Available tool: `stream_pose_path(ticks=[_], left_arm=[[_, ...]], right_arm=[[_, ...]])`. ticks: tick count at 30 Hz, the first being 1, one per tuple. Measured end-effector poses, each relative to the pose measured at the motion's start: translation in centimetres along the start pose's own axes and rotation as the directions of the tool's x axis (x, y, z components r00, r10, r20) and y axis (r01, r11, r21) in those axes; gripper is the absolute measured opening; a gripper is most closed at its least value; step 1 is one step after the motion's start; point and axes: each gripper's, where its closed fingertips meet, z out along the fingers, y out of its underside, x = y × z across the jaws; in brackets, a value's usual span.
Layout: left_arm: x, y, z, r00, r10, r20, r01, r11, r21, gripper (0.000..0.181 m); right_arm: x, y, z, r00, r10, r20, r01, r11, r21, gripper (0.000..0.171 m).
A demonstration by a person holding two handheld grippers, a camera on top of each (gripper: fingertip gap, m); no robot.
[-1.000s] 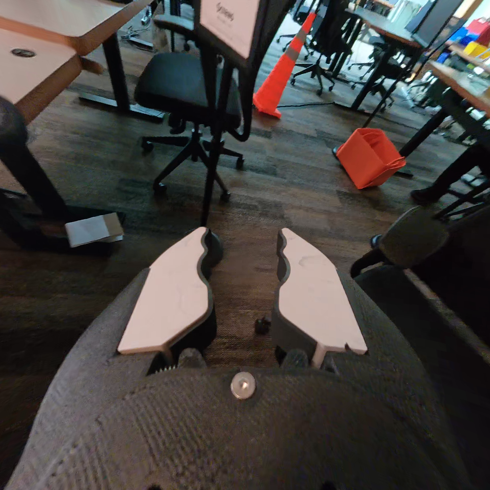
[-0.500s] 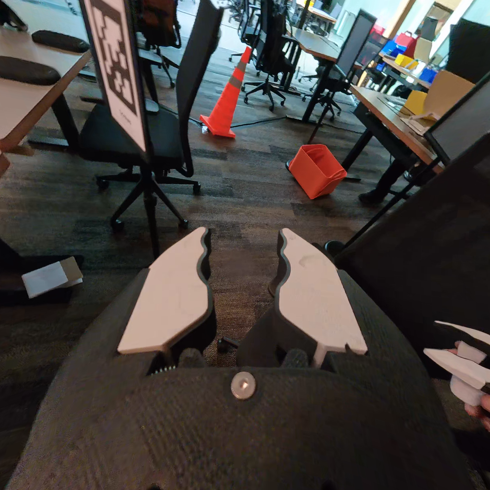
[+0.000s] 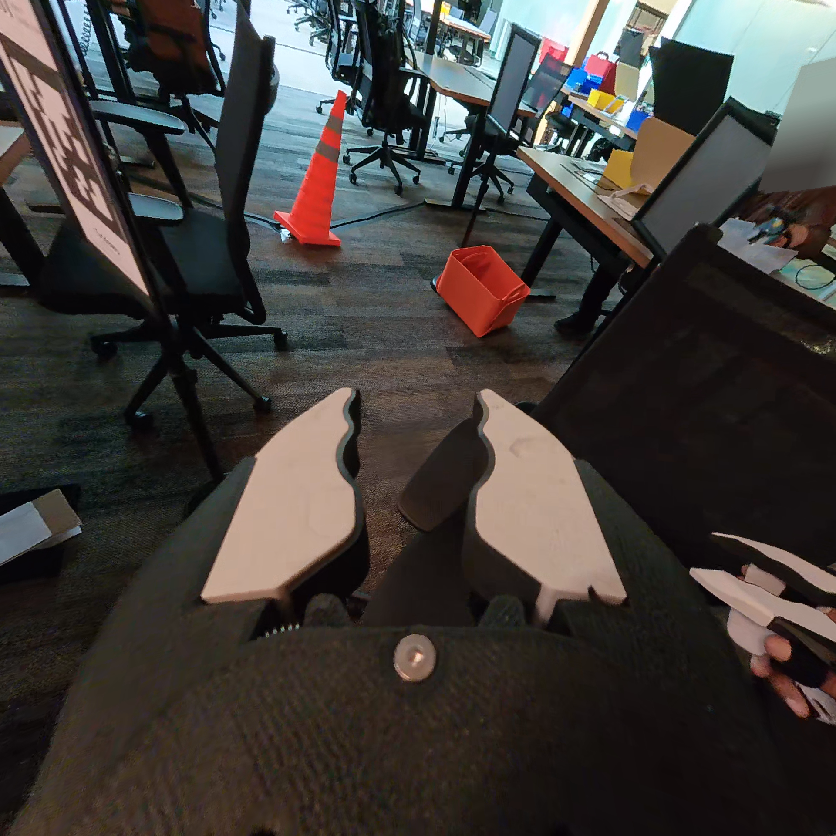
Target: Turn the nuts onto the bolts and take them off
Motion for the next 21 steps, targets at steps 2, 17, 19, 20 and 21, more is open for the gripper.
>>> stream_pose_path(ticks=[2,17,19,20,21], left_arm=[[-0.7,-0.2,-0.7,1.000,-0.014,0.014,0.013,1.000,0.014,0.047],[-19.3,-1.2,-11.5,0.941,-0.105,0.322,0.049,0.983,0.176,0.047],[-23.1,-1.0,-13.2,0.921,-0.120,0.371,0.058,0.983,0.174,0.048],[-25.0,-0.9,-14.2,0.910,-0.129,0.394,0.062,0.982,0.179,0.048],[-26.8,-0.7,-15.1,0.898,-0.139,0.417,0.066,0.980,0.185,0.048]], right_arm=[[-1.0,-0.3,0.1,1.000,-0.002,0.024,0.002,1.000,-0.002,0.062],[-12.7,-7.1,9.2,0.927,-0.258,0.271,0.269,0.963,-0.002,0.060],[-15.7,-9.4,12.1,0.922,-0.252,0.294,0.259,0.966,0.016,0.061],[-17.6,-10.4,13.5,0.917,-0.243,0.316,0.247,0.969,0.027,0.061],[-19.7,-11.3,14.9,0.907,-0.244,0.344,0.247,0.968,0.037,0.060]])
